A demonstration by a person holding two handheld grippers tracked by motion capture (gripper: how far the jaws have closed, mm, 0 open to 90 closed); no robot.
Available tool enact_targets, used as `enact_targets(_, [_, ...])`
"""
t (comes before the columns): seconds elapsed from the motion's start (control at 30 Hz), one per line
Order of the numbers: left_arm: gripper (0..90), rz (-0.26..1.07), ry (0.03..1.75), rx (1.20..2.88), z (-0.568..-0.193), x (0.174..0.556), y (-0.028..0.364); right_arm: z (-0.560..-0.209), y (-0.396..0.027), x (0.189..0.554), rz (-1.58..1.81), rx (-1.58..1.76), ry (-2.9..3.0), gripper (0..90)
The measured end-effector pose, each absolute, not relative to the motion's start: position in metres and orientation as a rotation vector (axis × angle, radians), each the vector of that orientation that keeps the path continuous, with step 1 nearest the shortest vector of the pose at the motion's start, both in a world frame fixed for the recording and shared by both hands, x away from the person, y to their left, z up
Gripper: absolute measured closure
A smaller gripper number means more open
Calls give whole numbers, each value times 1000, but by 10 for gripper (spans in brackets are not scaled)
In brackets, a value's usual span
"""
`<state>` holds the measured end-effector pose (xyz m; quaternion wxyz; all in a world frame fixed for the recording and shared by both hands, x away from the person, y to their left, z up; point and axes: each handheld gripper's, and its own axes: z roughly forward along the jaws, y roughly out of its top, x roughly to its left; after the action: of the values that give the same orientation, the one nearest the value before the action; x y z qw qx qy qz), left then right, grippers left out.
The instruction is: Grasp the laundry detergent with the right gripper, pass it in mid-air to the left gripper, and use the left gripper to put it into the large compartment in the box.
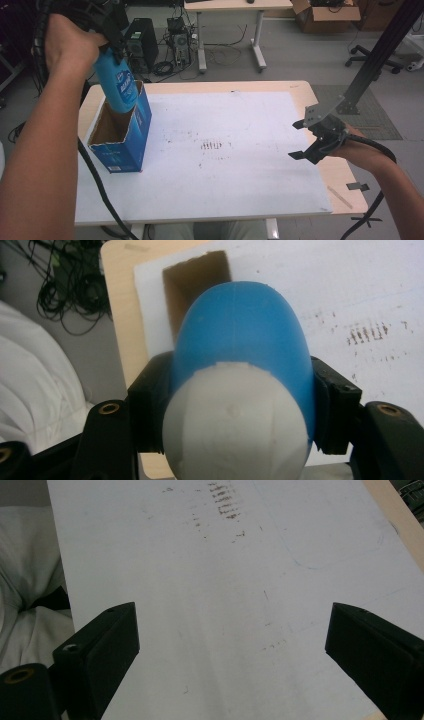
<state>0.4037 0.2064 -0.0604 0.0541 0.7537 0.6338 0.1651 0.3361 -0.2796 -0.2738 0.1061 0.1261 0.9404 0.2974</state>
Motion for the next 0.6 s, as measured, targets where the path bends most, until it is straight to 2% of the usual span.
enact_targets(0.23, [382,498,2017,2201,-69,400,225,-274,-276,336,869,353,2773,69])
enact_targets(0.6, [383,506,2068,2157,-94,399,240,-276,-275,339,869,349,2778,70])
